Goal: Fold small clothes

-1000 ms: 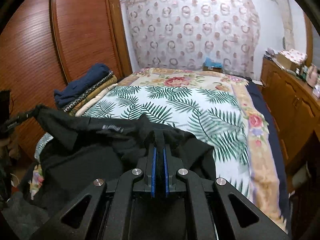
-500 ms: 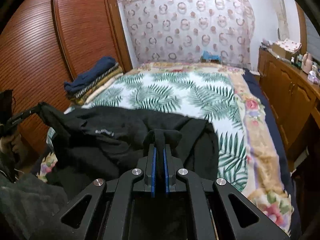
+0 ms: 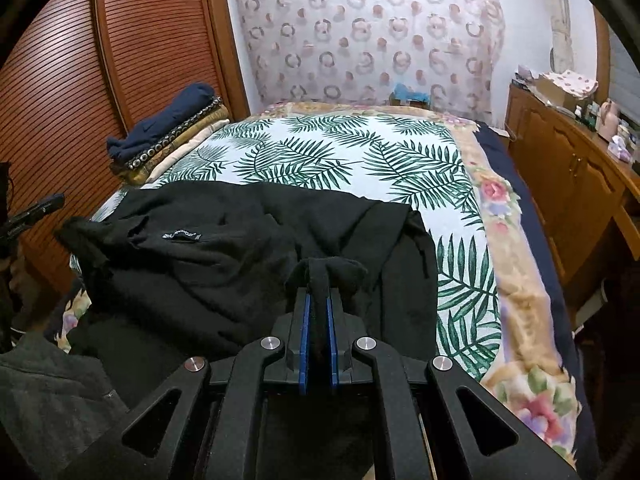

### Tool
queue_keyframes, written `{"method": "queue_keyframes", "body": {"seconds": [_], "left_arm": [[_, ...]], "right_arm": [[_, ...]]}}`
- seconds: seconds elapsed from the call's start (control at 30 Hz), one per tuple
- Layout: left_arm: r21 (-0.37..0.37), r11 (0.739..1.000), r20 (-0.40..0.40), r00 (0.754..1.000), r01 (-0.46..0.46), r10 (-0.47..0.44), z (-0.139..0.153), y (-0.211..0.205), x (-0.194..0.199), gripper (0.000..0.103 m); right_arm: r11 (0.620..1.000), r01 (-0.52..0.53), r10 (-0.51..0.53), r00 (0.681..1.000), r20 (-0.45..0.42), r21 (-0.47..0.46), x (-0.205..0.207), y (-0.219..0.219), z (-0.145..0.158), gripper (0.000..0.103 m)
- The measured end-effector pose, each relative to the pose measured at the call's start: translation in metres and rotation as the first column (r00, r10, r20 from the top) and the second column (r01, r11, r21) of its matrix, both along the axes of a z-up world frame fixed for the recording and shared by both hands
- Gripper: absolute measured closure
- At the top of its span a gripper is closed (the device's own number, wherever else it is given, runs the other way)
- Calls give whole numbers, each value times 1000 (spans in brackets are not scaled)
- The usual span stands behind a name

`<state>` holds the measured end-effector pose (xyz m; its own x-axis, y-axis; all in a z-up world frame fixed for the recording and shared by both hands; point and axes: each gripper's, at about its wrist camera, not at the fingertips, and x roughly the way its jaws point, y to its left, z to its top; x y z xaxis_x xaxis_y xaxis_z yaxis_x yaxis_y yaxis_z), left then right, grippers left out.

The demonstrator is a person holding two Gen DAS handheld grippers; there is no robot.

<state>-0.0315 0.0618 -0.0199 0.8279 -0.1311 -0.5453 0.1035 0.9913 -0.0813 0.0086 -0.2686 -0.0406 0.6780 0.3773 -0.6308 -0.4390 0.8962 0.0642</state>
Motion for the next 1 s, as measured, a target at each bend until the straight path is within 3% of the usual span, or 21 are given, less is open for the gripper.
{"method": "queue_keyframes", "body": {"seconds": [0.03,0.1,0.17,0.37,0.47,0.63,0.77,1.0], "left_arm": [[-3,1000,-1,1000,3,-3,1,0,1,48],[-8,1000,0,1000,11,-11,0,-1,4,29],[-12,1000,-3,1000,13,-13,-2,-1,8,24],[-3,1000,-34,999,16,-16,-12,-5,26,23],[8,1000,-47,999,21,-20,-16,-7,36,23],[16,999,-52,998,33,-32,-16,-8,57,23],[23,999,-54,998,26,-24,-15,-3,82,23],[58,998,-108,994,-7,13,-27,7,113,24]], "right_arm": [[1000,-2,2,1000,2,-2,1,-1,0,96],[1000,-6,6,1000,4,1,-2,0,2,94],[1000,-9,9,1000,6,-6,-3,1,1,94],[1000,-4,4,1000,9,-16,-7,-5,4,91],[1000,7,-7,1000,22,0,-7,-14,10,79],[1000,18,-18,997,69,13,-9,-22,25,49],[999,41,-39,994,98,-14,4,-23,30,45],[998,63,-63,997,44,-9,61,-18,7,45]]}}
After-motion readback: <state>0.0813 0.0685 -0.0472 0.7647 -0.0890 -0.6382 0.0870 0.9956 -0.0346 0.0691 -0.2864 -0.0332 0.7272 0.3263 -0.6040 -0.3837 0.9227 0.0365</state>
